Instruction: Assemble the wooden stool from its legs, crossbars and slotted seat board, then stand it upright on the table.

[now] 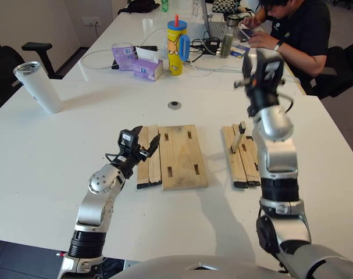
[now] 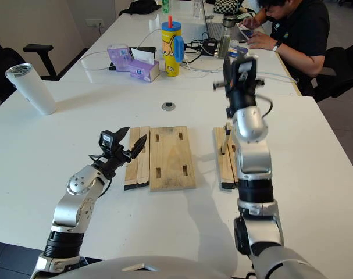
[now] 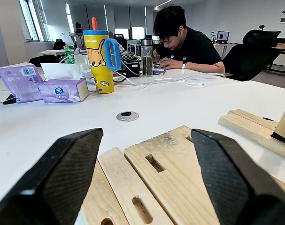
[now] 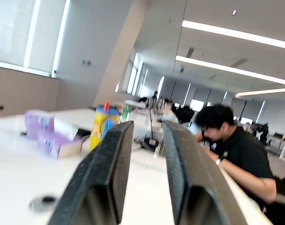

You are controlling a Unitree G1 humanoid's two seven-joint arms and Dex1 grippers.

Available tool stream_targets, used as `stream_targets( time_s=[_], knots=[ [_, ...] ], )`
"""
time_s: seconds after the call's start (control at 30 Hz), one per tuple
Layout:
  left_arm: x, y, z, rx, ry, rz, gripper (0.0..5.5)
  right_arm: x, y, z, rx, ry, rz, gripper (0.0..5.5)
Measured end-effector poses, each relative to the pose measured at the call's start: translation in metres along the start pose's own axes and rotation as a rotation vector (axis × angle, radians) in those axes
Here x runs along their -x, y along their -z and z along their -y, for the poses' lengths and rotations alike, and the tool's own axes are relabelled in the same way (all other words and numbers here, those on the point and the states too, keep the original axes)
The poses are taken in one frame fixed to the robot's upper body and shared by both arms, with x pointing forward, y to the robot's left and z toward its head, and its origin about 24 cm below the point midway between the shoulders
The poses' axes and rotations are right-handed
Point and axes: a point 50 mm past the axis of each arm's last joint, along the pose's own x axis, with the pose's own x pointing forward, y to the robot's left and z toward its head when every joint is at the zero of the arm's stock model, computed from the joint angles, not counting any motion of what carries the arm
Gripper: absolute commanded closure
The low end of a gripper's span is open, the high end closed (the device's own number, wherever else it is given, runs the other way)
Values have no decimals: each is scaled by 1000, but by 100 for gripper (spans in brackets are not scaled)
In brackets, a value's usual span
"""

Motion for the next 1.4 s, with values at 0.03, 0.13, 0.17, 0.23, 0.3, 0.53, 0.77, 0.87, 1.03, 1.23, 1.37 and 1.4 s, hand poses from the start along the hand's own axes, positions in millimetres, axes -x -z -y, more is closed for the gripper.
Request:
stream_targets(
  time_s=[0.03,0.13,0.17,0.23,0.3,0.53,0.77,0.87,1.03,1.23,1.37,1.4],
  knots=[
    [0,1,0,-3,-5,-3,202,10,15,-3,1,-11,-32,435],
    [0,0,0,-4,-4,1,202,17,21,-6,17,-36,-34,435],
    [0,0,0,-4,-4,1,202,17,22,-7,16,-36,-30,435],
    [0,1,0,-4,-4,0,202,19,22,-7,16,-39,-25,435],
    [0,1,0,-5,-4,-1,202,19,22,-9,11,-39,-21,435],
    [0,1,-1,-6,-4,-1,202,17,13,-10,13,5,-13,435],
    [-4,0,-2,-8,-5,8,202,-11,-88,14,1,181,362,435],
    [-4,0,-2,-8,-7,13,202,-19,-96,34,17,266,376,435],
    [-5,0,0,3,-20,26,202,-26,-22,68,80,274,21,435],
    [1,7,2,27,-71,17,202,-10,34,92,84,74,-355,435],
    [4,9,5,43,-106,28,202,17,60,93,48,-100,-594,435],
    [5,9,6,46,-115,30,202,24,62,91,28,-129,-625,435]
  ],
)
